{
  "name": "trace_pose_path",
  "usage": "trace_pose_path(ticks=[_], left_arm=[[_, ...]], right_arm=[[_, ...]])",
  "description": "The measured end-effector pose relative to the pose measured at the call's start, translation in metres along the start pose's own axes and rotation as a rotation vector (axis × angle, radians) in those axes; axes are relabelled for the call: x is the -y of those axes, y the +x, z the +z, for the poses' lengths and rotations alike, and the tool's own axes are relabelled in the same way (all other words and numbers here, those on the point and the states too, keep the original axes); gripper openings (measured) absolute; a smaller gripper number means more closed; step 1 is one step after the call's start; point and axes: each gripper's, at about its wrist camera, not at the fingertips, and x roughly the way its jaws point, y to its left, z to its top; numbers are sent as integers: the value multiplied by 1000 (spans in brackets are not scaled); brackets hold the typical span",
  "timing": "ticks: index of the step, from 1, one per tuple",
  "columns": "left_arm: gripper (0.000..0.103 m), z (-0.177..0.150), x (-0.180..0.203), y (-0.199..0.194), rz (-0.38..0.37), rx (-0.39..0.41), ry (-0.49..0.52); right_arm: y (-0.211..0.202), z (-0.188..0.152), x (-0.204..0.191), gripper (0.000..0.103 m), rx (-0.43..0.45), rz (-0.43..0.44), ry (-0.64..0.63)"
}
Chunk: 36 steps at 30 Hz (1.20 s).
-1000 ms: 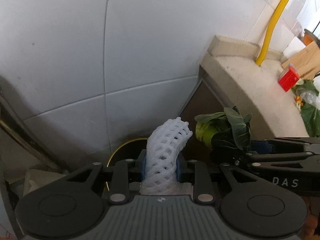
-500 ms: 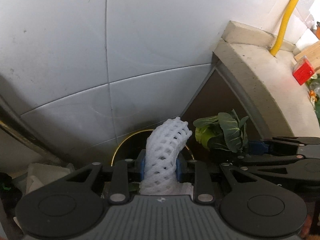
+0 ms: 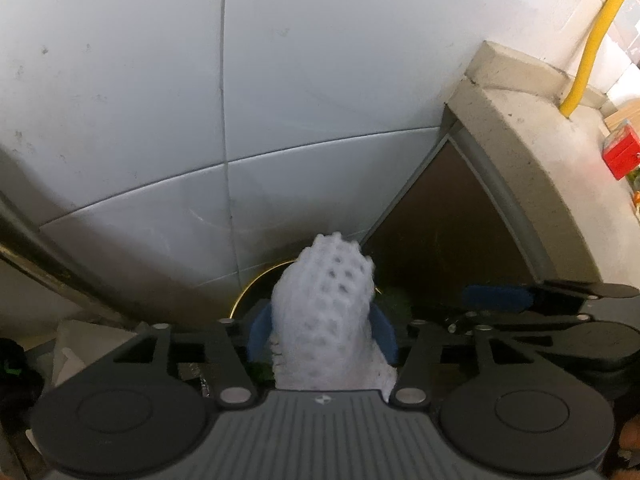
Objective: Collect trash
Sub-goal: 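Open both grippers over the bin to drop the net and bok choy, then move both tools back toward the remaining pile on the counter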
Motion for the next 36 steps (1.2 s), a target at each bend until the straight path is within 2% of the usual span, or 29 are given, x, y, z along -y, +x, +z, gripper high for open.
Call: trace_pose_path(ticks=[4, 14, 36], left_arm=[[57, 0, 2, 2, 7, -3, 9], [58, 1, 6, 0, 8, 13, 38], [58, -2, 27, -29, 23, 160, 166]], right_arm=[[-2, -1, 1, 61, 11, -10, 14], [-19, -5, 10, 61, 46, -7, 35], [-83, -20, 9, 67, 176, -35, 31]])
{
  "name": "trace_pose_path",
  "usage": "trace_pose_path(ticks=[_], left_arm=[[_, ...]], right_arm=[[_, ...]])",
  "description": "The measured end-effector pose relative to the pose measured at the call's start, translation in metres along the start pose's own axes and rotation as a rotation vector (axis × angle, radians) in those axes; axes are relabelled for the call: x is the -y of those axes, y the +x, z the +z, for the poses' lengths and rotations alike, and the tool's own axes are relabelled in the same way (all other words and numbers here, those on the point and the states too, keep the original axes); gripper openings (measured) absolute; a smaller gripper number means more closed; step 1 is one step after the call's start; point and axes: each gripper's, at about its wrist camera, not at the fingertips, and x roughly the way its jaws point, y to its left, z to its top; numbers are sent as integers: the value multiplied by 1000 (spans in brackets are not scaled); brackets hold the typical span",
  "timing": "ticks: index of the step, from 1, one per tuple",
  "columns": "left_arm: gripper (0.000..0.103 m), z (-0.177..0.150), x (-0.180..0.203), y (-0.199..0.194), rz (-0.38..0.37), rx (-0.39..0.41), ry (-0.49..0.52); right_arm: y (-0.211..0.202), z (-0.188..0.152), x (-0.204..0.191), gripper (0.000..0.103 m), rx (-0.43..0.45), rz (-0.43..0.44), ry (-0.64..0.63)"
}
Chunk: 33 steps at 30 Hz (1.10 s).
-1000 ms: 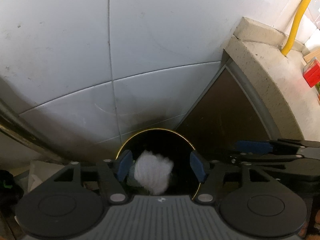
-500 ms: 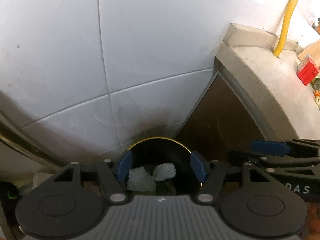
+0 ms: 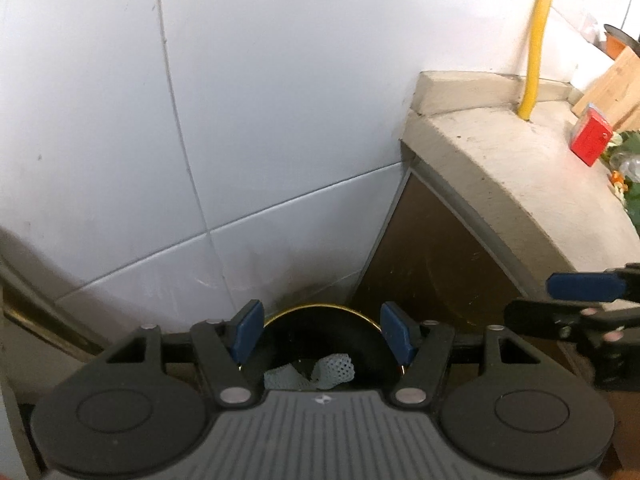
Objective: Collect trash
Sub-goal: 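Move both tools back toward the remaining pile on the counter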
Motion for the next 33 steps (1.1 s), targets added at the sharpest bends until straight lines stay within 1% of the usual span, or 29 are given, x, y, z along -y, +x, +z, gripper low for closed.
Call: trace_pose_path(ticks=[4, 8, 11, 15, 17, 21, 23, 26, 33], left_arm=[[58, 0, 2, -4, -9, 16, 15], [58, -1, 6, -6, -23, 29, 37], [58, -2, 11, -9, -52, 41, 49], [58, -2, 18, -16, -110, 72, 49], [58, -1, 24, -17, -121, 77, 52], [58, 1, 38, -17, -154, 72, 40], [58, 2, 47, -16, -170, 65, 41], [58, 6, 63, -16, -200, 62, 60], [59, 26, 113, -16, -307, 74, 122]], right_arm=[[-17, -1, 7, 67, 28, -14, 11], [-39, -6, 22, 68, 67, -44, 29], [-57, -10, 39, 70, 95, -76, 52], [-80, -14, 64, 70, 130, -125, 90], [-91, -16, 78, 70, 141, -145, 111], [-102, -18, 100, 70, 157, -180, 142], [-110, -19, 109, 72, 163, -194, 155], [-120, -23, 122, 73, 177, -215, 176], [-144, -34, 156, 74, 226, -298, 246]])
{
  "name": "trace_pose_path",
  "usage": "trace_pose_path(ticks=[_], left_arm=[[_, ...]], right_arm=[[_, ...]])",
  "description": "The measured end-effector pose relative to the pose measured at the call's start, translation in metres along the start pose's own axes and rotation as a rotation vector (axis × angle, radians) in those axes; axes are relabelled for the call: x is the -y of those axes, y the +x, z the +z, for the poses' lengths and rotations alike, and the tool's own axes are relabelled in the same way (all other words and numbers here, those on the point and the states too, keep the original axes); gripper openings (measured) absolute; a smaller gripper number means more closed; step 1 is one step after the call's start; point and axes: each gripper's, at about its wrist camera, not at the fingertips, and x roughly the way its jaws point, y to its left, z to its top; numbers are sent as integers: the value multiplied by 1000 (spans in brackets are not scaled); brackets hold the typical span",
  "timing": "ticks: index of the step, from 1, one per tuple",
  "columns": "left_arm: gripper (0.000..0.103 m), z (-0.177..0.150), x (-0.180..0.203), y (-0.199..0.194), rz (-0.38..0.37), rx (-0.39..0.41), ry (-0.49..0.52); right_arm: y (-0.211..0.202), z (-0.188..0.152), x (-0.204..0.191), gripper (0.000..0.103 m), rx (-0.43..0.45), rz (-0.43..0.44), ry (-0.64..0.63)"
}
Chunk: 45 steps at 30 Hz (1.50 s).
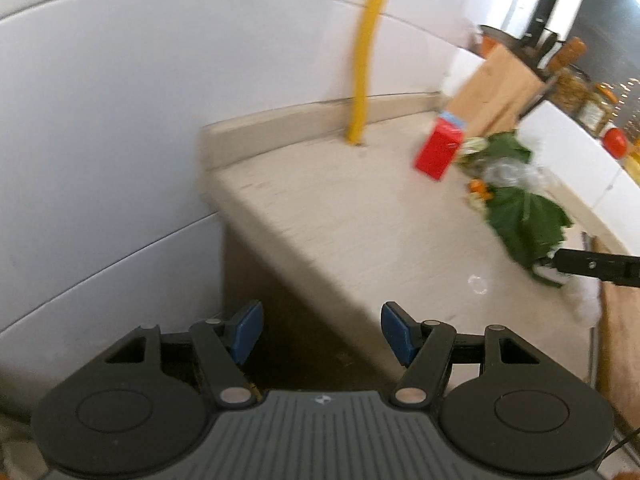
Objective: Collect trash
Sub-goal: 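Move both tools back toward the remaining pile on the counter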
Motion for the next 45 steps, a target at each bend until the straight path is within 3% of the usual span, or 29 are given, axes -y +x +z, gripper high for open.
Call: trace_pose_path(ticks=[10, 23, 30, 40, 43, 45], left_arm=[[59, 34, 78, 30, -153, -6, 128], [66, 69, 164, 69, -252, -17, 298], [70, 89, 202, 99, -299, -46, 335], [73, 97, 237, 147, -306, -126, 360], [69, 99, 236, 158, -306, -138, 334], [53, 100, 236, 162, -308, -154, 332]], right_arm=[[-17, -3, 50, 77, 39, -114, 72], [-21, -8, 100, 80, 54, -207, 140], [-12, -10, 119, 81, 36, -222, 147], [-3, -11, 133, 81, 23, -178, 162], [0, -12, 133, 81, 18, -158, 161], [1, -12, 131, 81, 17, -144, 160]])
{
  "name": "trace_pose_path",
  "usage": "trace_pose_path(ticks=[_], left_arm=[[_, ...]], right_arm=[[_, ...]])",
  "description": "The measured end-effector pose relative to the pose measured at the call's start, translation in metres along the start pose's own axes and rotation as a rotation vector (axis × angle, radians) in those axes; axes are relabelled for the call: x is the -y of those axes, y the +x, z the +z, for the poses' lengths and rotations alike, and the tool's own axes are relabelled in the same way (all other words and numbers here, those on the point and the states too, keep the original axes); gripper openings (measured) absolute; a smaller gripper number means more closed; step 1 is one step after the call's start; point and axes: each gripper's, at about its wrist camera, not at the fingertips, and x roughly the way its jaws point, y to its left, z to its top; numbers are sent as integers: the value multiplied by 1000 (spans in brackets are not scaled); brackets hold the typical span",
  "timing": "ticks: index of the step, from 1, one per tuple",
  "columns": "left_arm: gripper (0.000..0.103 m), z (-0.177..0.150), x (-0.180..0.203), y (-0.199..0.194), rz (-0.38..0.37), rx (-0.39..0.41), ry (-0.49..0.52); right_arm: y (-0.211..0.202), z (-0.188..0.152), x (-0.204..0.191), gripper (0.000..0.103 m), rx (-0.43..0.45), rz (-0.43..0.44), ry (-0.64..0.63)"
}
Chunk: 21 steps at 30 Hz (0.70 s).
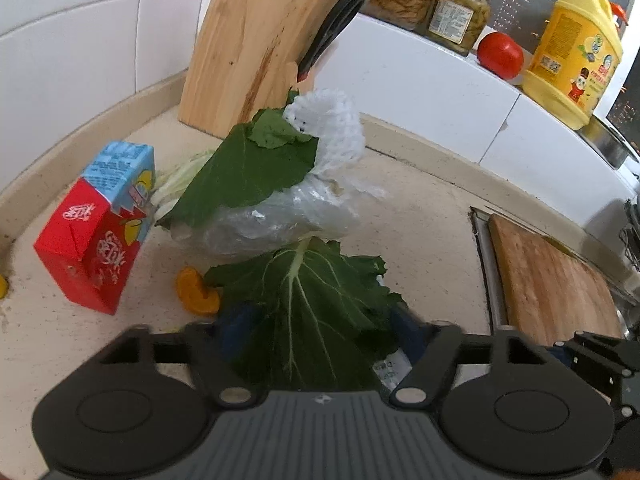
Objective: Collect trash
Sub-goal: 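Move both tools back toward the remaining pile on the counter, then grasp bok choy with the left gripper while the right gripper grasps a plastic bag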
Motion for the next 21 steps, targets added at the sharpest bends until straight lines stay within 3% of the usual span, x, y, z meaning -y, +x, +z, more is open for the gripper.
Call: trace_pose_path(ticks=[4, 6, 11, 15, 21], left_arm=[[38, 0, -9, 0, -32, -17, -29], [32, -1, -12, -4, -40, -14, -33], [16, -7, -18, -24, -42, -6, -36], [16, -13, -24, -48, -55, 24, -52], [16, -22, -30, -74, -45, 56, -63]], right_arm=[[5, -1, -1, 75, -20, 25, 1], [7, -2, 1, 57, -39, 38, 9], [7, -3, 6, 38, -52, 54, 37], [-1, 1, 8, 29, -38, 57, 45], [-12, 3, 8, 27, -27, 56, 35]])
